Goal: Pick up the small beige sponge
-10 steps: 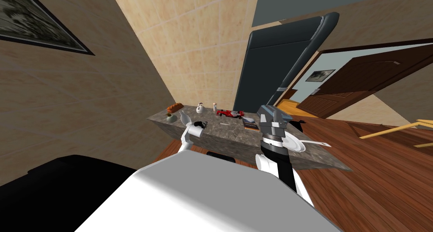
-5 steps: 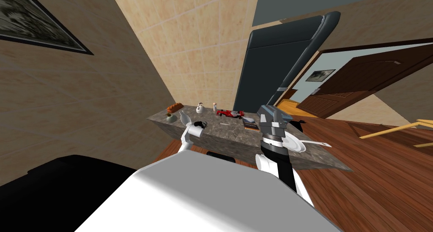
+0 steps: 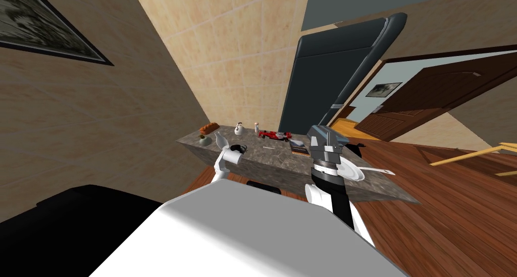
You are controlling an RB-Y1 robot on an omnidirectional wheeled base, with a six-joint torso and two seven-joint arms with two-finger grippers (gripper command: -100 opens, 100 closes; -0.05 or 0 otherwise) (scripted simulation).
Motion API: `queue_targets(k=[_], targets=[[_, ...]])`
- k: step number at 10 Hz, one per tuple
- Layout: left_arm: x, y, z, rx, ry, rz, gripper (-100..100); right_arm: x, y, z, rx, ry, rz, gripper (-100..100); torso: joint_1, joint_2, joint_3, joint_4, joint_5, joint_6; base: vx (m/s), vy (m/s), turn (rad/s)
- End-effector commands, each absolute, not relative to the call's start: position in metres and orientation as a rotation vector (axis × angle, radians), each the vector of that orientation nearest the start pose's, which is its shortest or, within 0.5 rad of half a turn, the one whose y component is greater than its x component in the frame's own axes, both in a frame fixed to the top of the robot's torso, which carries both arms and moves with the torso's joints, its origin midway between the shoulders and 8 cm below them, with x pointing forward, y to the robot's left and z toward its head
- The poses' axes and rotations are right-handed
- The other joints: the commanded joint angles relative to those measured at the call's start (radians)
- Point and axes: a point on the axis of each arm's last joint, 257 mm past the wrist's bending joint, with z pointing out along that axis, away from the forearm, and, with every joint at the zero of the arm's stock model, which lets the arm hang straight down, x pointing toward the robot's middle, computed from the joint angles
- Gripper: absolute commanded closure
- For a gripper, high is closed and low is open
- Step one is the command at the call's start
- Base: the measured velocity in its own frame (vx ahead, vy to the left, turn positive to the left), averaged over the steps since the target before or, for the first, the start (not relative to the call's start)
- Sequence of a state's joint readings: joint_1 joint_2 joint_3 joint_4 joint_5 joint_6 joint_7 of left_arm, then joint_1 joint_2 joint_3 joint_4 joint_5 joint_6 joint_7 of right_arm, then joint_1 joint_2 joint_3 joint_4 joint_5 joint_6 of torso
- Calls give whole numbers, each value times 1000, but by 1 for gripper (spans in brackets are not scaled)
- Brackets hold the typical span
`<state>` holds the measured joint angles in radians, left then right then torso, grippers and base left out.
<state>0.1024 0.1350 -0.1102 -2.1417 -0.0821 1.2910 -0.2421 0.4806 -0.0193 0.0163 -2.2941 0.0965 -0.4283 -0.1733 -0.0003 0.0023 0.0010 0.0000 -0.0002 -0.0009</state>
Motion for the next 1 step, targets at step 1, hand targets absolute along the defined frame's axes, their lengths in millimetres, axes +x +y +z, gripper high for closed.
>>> queue_targets(k=[1], targets=[[421,250,-296,-1364,1995,-416,0,357,-261,22,691,667,1411,0,0,0,0,0,0,0,0,0,0]])
